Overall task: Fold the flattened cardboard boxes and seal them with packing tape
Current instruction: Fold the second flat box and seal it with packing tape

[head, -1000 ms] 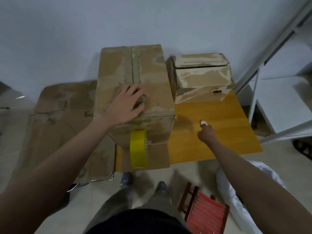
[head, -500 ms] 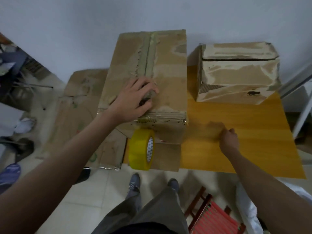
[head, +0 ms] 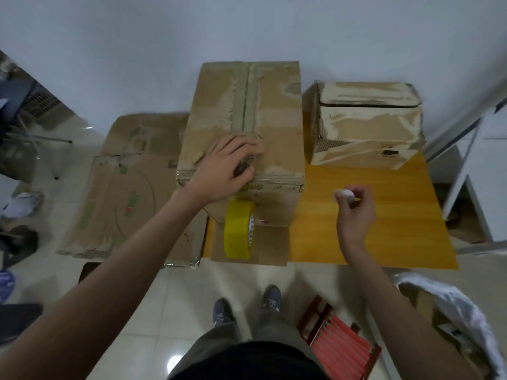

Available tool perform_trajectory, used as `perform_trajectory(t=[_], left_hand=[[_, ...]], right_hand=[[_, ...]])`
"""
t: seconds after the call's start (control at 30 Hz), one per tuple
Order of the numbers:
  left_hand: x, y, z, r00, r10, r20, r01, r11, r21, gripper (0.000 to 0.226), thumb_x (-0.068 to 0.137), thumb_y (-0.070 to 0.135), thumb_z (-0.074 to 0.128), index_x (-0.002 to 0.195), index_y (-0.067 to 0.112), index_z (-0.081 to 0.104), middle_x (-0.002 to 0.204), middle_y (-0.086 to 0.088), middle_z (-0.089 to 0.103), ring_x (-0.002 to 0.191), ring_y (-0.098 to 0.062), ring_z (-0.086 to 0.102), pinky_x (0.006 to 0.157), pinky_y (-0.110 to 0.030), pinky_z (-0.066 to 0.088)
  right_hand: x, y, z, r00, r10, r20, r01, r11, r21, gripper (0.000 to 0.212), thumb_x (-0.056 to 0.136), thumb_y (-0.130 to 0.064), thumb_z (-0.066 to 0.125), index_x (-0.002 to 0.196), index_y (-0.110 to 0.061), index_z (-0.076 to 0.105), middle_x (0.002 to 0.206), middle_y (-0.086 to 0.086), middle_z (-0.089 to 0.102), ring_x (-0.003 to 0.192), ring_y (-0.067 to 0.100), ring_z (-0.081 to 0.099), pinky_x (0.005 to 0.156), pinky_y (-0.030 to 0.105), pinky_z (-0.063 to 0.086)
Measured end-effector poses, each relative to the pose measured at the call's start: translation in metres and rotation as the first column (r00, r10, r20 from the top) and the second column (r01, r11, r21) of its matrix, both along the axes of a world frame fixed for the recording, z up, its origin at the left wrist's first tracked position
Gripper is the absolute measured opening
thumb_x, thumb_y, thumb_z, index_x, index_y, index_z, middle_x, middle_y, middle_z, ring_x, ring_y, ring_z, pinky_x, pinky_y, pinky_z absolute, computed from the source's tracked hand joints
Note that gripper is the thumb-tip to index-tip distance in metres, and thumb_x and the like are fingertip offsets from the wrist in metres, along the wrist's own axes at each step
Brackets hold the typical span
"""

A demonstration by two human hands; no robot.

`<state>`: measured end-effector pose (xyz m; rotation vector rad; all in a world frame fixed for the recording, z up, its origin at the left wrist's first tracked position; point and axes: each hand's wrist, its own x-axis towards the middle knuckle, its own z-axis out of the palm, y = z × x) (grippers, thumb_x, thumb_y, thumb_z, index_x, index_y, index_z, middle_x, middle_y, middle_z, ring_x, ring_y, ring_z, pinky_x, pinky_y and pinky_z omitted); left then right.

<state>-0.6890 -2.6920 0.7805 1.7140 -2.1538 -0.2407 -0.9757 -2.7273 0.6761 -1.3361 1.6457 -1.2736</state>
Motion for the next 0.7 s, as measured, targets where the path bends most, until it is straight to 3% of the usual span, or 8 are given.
perform_trajectory(t=[0.1,0.2,0.27,0.37,0.47,0.57,0.63,0.7], left_hand=[[0.003,0.029,-0.005,0.988,0.090,-0.126,-0.098,0.994,-0.058,0.035,0.094,0.025,0.054,0.129,0.019,0.059,0.135,0.003,0.055,0.131,-0.020,0.045,0.110,-0.047,0.037],[0.008,0.064,-0.015,0.935,0.248,-0.254,-0.283,0.952,-0.113,0.024,0.093,0.024,0.056,0.116,0.018,0.062,0.121,0.003,0.058,0.119,-0.021,0.052,0.100,-0.045,0.044],[0.006,0.087,-0.024,0.887,0.340,-0.314,-0.400,0.904,-0.151,0.015,0.092,0.022,0.059,0.106,0.017,0.063,0.110,0.005,0.058,0.110,-0.020,0.054,0.095,-0.040,0.045],[-0.009,0.116,-0.038,0.828,0.398,-0.396,-0.493,0.853,-0.173,0.008,0.090,0.019,0.060,0.097,0.021,0.057,0.100,0.013,0.047,0.096,-0.014,0.051,0.085,-0.028,0.041],[-0.028,0.131,-0.051,0.728,0.498,-0.471,-0.535,0.842,0.064,0.014,0.091,0.025,0.062,0.098,0.027,0.050,0.097,0.011,0.053,0.089,-0.009,0.053,0.075,-0.022,0.040],[-0.041,0.131,-0.058,0.520,0.623,-0.583,-0.469,0.780,0.414,0.030,0.093,0.036,0.066,0.114,0.027,0.047,0.096,0.010,0.063,0.084,-0.002,0.062,0.065,-0.016,0.042],[-0.044,0.129,-0.060,0.438,0.640,-0.631,-0.402,0.767,0.500,0.037,0.092,0.040,0.066,0.121,0.033,0.044,0.094,0.008,0.066,0.082,-0.009,0.065,0.064,-0.021,0.045],[-0.045,0.127,-0.061,0.396,0.630,-0.668,-0.363,0.775,0.517,0.038,0.090,0.041,0.067,0.120,0.039,0.044,0.092,0.004,0.068,0.083,-0.017,0.066,0.069,-0.033,0.053]], right_hand=[[0.014,0.017,0.038,0.994,0.071,0.078,-0.062,0.991,-0.118,0.011,0.098,-0.019,0.061,0.109,-0.019,0.059,0.104,0.003,0.061,0.077,0.014,0.061,0.063,0.028,0.050],[0.031,0.033,0.064,0.974,0.221,0.046,-0.209,0.960,-0.189,0.020,0.101,-0.018,0.057,0.119,-0.020,0.065,0.114,0.005,0.062,0.093,0.028,0.065,0.074,0.034,0.057],[0.044,0.042,0.074,0.943,0.333,-0.006,-0.327,0.921,-0.210,0.024,0.102,-0.013,0.053,0.122,-0.018,0.066,0.116,0.003,0.064,0.100,0.027,0.066,0.082,0.042,0.056],[0.062,0.055,0.084,0.886,0.455,-0.085,-0.462,0.857,-0.228,0.026,0.100,-0.009,0.053,0.121,-0.017,0.067,0.116,-0.003,0.066,0.103,0.015,0.066,0.084,0.037,0.056],[0.076,0.063,0.088,0.832,0.516,-0.206,-0.553,0.801,-0.228,0.024,0.098,-0.009,0.058,0.118,-0.018,0.068,0.111,-0.015,0.065,0.104,0.006,0.061,0.083,0.027,0.053],[0.087,0.064,0.088,0.764,0.541,-0.351,-0.626,0.753,-0.202,0.023,0.095,-0.004,0.061,0.113,-0.015,0.071,0.111,-0.007,0.069,0.104,0.009,0.060,0.088,0.015,0.045],[0.093,0.063,0.089,0.717,0.565,-0.408,-0.666,0.728,-0.163,0.021,0.094,-0.003,0.063,0.110,-0.013,0.071,0.111,-0.001,0.070,0.104,0.009,0.059,0.089,0.007,0.039],[0.098,0.062,0.090,0.676,0.591,-0.440,-0.700,0.702,-0.132,0.019,0.092,-0.003,0.064,0.107,-0.013,0.071,0.108,0.000,0.069,0.102,0.011,0.060,0.088,0.011,0.042]])
